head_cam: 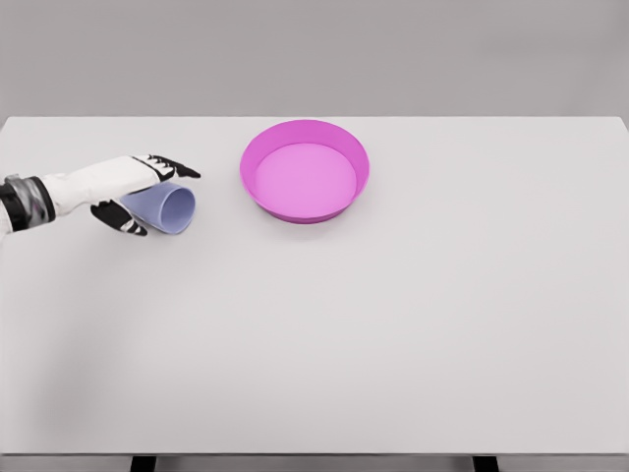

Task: Flip the cup with left arm and place it on the plate

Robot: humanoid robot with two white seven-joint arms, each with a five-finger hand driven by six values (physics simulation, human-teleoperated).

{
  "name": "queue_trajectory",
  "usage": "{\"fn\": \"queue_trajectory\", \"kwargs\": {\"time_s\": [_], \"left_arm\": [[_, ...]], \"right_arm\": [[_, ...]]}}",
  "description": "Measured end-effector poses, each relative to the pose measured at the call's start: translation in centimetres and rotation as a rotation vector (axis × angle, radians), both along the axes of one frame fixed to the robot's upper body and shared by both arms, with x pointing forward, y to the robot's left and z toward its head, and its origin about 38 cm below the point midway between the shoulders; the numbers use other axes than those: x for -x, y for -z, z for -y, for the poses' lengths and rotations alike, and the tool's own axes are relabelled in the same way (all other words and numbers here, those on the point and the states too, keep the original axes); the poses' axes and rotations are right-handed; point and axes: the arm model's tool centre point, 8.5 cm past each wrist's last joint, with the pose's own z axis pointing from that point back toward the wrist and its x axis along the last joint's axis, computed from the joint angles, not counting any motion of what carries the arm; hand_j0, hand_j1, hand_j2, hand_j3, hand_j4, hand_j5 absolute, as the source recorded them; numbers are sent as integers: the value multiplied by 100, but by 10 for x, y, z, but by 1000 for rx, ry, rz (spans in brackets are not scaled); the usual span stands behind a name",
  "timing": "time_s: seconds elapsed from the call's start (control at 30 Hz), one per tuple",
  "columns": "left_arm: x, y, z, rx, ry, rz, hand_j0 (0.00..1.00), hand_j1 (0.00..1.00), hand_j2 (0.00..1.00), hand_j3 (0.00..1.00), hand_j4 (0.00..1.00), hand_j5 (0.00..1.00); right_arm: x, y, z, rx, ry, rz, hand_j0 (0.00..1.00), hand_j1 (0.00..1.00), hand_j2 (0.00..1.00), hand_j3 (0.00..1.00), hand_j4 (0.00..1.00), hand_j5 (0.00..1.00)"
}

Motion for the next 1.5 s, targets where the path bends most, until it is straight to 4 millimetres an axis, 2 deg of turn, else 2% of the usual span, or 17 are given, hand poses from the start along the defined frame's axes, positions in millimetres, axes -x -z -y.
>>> {"fn": "queue_trajectory", "kwargs": {"time_s": [0.4,0.67,1.03,1.5], "left_arm": [[-1,9,5,-35,13,-33,96,96,96,96,96,96],[-1,9,6,-34,14,-36,77,77,77,77,77,77],[-3,6,12,12,17,-36,76,76,76,76,76,76],[-6,-8,21,208,4,-52,78,78,78,78,78,78]], "right_arm": [[0,0,0,0,0,0,100,100,100,100,100,100],[0,0,0,0,0,0,100,100,100,100,100,100],[0,0,0,0,0,0,100,100,100,100,100,100],[0,0,0,0,0,0,100,100,100,100,100,100]]}}
